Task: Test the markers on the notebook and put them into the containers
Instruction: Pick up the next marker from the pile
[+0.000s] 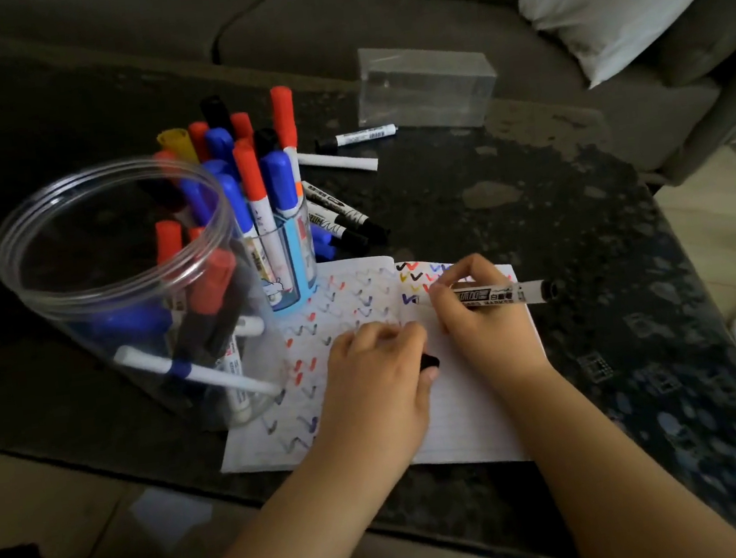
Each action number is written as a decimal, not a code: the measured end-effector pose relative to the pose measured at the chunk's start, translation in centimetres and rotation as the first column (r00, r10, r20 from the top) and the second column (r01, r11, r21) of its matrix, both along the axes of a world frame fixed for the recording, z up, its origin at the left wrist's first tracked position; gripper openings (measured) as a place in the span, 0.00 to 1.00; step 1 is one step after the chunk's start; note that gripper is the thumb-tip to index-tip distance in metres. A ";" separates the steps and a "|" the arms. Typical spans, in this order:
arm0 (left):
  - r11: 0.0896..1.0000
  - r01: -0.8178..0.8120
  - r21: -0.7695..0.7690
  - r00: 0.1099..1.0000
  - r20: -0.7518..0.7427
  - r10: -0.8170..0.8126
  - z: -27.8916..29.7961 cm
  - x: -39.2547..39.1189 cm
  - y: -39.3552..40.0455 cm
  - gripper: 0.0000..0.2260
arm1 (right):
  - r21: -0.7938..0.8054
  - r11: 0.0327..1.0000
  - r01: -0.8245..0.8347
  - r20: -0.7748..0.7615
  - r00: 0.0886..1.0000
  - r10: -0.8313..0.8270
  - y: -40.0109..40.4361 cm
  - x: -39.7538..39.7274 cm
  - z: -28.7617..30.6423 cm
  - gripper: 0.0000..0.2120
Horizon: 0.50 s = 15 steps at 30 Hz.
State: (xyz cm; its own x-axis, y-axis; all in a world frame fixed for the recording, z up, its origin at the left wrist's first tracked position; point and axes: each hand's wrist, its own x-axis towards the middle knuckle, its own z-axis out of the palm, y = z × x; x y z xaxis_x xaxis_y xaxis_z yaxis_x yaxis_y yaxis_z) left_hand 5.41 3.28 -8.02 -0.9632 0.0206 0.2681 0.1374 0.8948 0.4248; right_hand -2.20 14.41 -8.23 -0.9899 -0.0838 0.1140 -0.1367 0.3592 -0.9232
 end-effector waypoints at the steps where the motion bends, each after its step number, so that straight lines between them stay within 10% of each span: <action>1: 1.000 -0.004 0.003 1.000 -0.027 0.004 -0.5 -0.1 0.0 0.13 | -0.011 1.000 0.004 -0.012 1.000 -0.004 0.0 0.0 -0.2 0.07; 15: 0.999 -0.006 0.038 1.000 -0.025 0.007 -1.2 -0.3 0.1 0.13 | 0.050 0.995 -0.088 -0.003 0.996 0.089 0.0 -0.6 -1.2 0.16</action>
